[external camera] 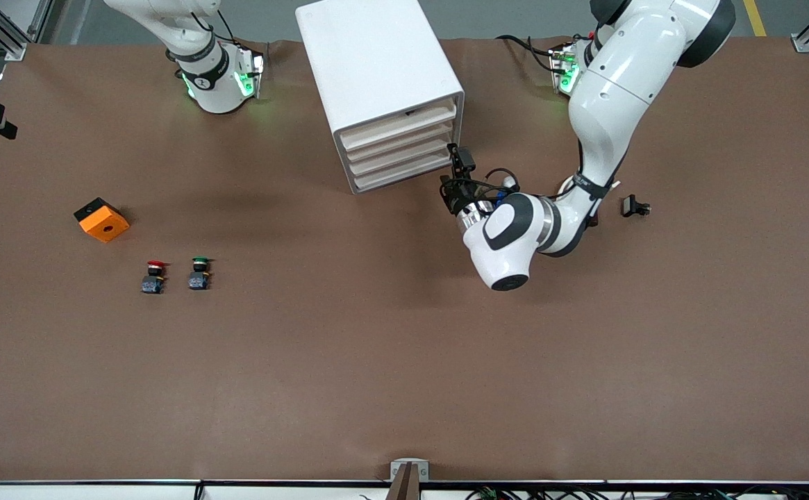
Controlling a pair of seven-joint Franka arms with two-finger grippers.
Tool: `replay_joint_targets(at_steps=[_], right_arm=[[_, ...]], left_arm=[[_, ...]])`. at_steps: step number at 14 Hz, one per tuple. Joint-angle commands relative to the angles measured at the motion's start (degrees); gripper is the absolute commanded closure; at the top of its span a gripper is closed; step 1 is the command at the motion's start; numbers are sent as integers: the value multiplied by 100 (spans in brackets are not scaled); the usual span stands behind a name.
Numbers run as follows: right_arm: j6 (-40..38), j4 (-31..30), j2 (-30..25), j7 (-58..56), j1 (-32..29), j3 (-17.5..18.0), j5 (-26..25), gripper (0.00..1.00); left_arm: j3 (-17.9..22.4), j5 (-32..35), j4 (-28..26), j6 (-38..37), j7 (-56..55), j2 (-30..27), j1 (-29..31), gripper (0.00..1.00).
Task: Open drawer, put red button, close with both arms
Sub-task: 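Reach the left gripper to the handle of the white drawer, then pull the drawer open with the left gripper while the right gripper reaches the button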
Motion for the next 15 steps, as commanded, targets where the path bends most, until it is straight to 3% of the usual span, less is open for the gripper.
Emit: replay_joint_targets(at_steps=[1,2,4,5,9,10,13,15], right_arm=[[-35,224,489,-294,-131,23,-56,0],[78,259,534,-338,-157,23,-64,0],[228,303,1260,-356,-175,15,-73,0],[333,321,1308,-391,-236,23,-91,0],[886,304,1615,-849,-394,23,-135,0],[1044,208,1668,-840,-481,23,-65,0],[1826,-310,1668,-305,-360,50,15,0],[2483,-801,1695,-207,-289,58,23,0]], left_arm=[[-10,-160,-372,-39,-187,-67,-190,0],[-10,-160,-460,-39,-188,-67,-251,3],[-19,-282,-566,-39,-188,-85,-330,25],[-19,-327,-628,-39,-188,-111,-340,33],[-169,-354,-672,-83,-188,-120,-331,42],[-169,-362,-672,-83,-188,-120,-340,48],[-221,-371,-672,-83,-196,-120,-375,81],[-221,-371,-672,-83,-188,-120,-358,88]])
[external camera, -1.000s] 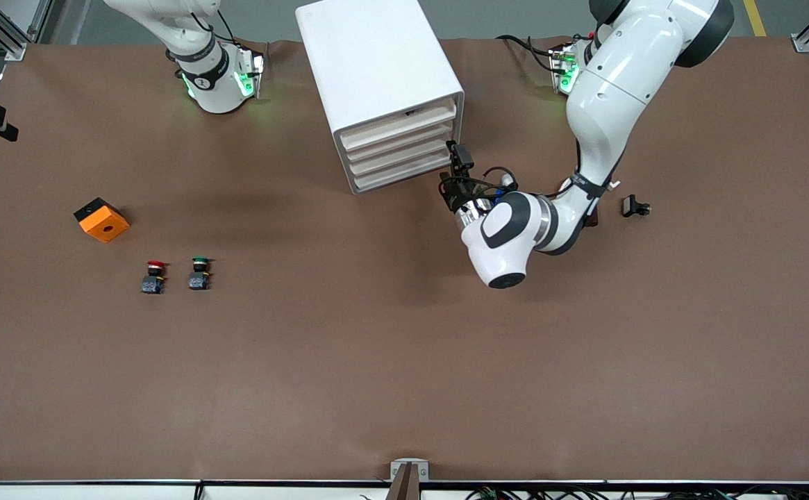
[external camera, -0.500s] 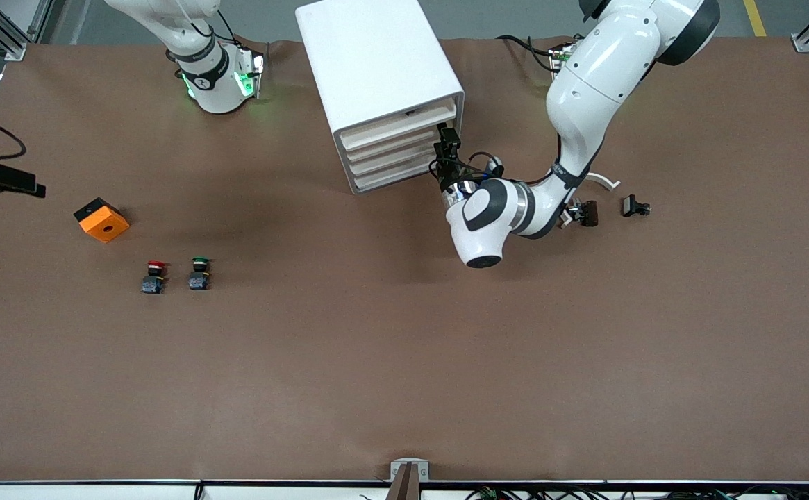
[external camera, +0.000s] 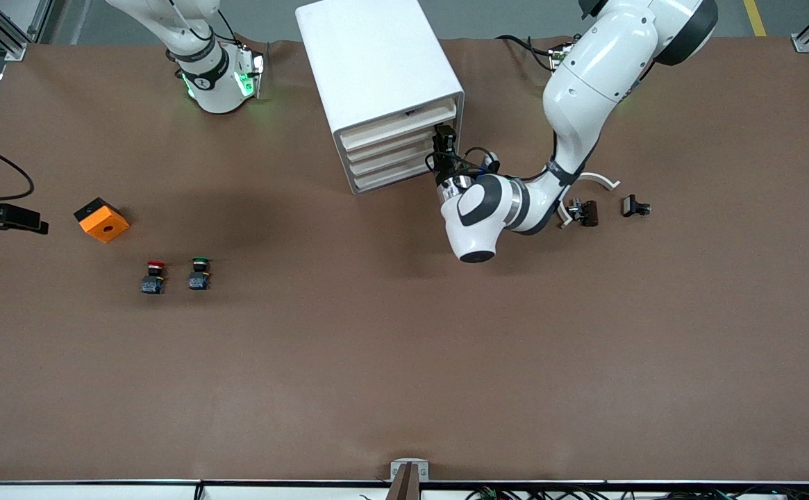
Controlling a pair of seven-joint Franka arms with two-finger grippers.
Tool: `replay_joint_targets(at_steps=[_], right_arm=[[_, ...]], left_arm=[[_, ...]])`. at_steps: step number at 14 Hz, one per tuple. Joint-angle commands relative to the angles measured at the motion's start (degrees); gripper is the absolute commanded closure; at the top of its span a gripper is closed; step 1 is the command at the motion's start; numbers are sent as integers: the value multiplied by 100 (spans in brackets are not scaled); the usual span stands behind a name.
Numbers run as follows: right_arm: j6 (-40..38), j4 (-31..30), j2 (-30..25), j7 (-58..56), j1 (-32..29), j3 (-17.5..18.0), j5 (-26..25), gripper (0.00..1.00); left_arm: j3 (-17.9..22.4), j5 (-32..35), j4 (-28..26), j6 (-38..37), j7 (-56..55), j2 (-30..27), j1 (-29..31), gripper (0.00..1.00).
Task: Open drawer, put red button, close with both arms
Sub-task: 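Pull the drawer open with the left gripper while the right gripper reaches the button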
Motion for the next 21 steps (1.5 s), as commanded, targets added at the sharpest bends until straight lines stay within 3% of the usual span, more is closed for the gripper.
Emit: replay_joint_targets(at_steps=[1,4,8,12,21], right_arm=[[958,-784,-43,240,87,33,62,0],[2311,-1620,88,687,227,33,62,0],[3062,-1825,536,1154,280,33,62,0],[4502,-2387,1045,1172,298,42,62,0],[5049,-2396,1740,1322,465,51,317,0]], left_arm=[[-19,-109,-113,-16,-100,-111,30,92],[-19,-109,-87,-16,-91,-111,118,93],[-10,-100,18,-16,-74,-103,451,93],[34,-83,141,28,-65,-67,812,90],[69,23,352,45,5,29,1366,86]])
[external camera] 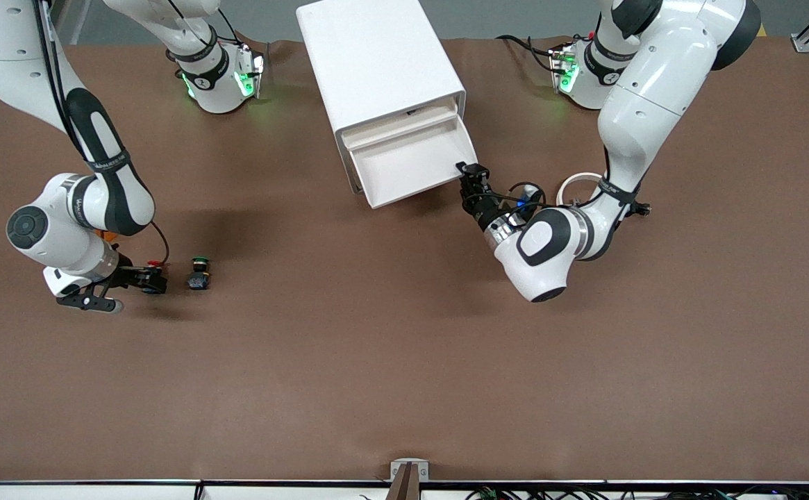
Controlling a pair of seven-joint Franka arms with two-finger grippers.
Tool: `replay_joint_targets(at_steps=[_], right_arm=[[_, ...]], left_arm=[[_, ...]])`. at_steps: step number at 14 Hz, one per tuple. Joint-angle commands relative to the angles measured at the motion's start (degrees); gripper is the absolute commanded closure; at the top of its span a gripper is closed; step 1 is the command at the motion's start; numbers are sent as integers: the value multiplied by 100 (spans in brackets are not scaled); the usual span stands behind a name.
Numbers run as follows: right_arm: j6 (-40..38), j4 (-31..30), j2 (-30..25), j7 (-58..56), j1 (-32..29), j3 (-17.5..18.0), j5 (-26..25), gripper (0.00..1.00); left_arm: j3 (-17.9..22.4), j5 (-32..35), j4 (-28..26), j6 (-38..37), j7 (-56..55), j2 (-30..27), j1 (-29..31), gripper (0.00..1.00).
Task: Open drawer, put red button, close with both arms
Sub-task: 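Grasp the red-capped button with the right gripper and lift it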
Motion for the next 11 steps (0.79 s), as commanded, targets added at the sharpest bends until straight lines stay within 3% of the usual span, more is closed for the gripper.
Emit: replay_joint_targets(at_steps=[1,2,4,5,6,7,8,9,11], right_arm=[[141,-13,122,49,-4,-1,90,0],[141,-22,122,49,-4,-1,90,0],[150,-75,130,49,-13,-1,90,0],[141,-84,131,49,-13,-1,90,0],[141,-92,122,49,-13,-1,90,18],[133,-101,122,49,-13,-1,90,44],[115,-93,122,23,-13,-1,90,60],[106,-101,122,57,-22,-1,90,100],[80,-92,113,57,-22,-1,90,100]], left_arm=[[39,40,43,-24,192,48,118,82],[100,48,43,-24,201,56,109,81],[109,48,52,-7,236,74,109,58],[109,48,43,2,280,74,109,28],[118,48,52,2,359,74,109,0],[118,48,52,55,473,57,109,0],[118,57,104,116,569,30,109,0],[118,75,200,117,640,30,118,0],[118,241,402,143,789,13,188,0]])
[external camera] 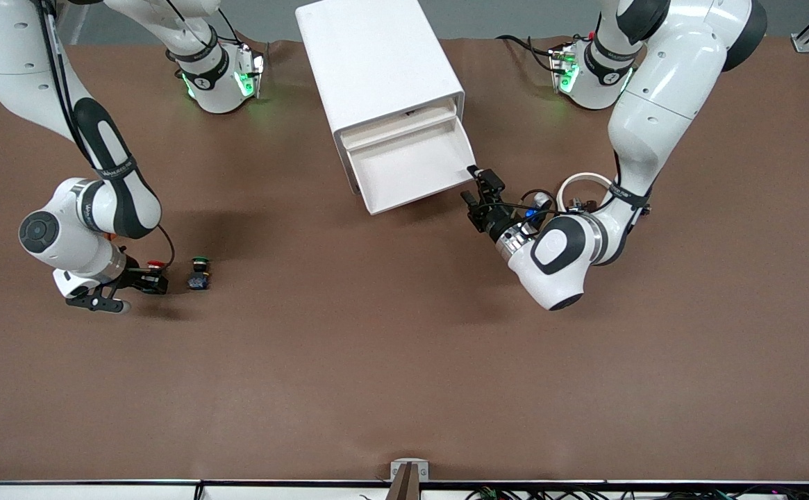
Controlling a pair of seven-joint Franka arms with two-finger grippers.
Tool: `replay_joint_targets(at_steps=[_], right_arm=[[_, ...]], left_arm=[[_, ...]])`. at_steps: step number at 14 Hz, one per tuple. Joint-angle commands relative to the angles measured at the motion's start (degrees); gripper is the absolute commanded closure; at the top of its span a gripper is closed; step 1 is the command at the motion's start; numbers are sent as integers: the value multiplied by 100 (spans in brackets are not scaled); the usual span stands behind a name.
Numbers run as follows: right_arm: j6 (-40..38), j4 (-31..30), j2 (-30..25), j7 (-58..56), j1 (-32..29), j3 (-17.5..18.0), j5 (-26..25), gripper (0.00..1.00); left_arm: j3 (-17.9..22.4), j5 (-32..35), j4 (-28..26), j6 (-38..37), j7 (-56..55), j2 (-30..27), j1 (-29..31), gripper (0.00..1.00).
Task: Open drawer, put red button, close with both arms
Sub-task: 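Grasp the red-capped button with the right gripper and lift it, then carry the red button over the open drawer and release it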
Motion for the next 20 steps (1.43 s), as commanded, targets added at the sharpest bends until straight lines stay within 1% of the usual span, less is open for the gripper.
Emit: replay_joint_targets(at_steps=[1,3,4,6,9,10,11,12,13,14,17,19,20], right_arm=[[-29,-84,-80,38,-24,11,90,100],[-440,-5,-177,73,-33,20,99,100],[-642,65,-282,99,-24,11,134,100],[-1352,363,-440,379,29,20,230,100],[-2346,733,-739,1195,257,116,248,100],[-2628,812,-844,1537,397,116,257,100],[-2900,839,-1011,1941,581,125,257,100],[-3103,822,-1186,2336,800,125,353,100],[-3340,830,-1362,2741,1029,125,519,100],[-3517,839,-1494,3067,1240,117,573,100],[-3676,839,-1925,4445,2108,125,582,100],[-3772,874,-2180,5386,2672,116,573,100],[-3895,987,-2251,5721,2892,116,573,100]], left_arm=[[8,275,355,70,321,-36,92,0],[8,381,453,79,794,-97,118,0],[0,451,479,53,1319,-124,153,0],[8,539,462,27,2199,-211,171,0],[-1,1223,471,79,3297,-413,198,0],[-1,1339,471,114,3693,-423,189,0],[8,1444,479,201,3871,-431,197,0],[0,1611,479,376,3986,-475,215,0],[8,1795,479,578,4239,-501,241,0],[8,1953,471,806,4573,-537,241,0],[8,2428,444,1571,5164,-694,189,0],[8,2613,444,2089,5340,-783,171,0],[8,2640,444,2353,5462,-809,180,0]])
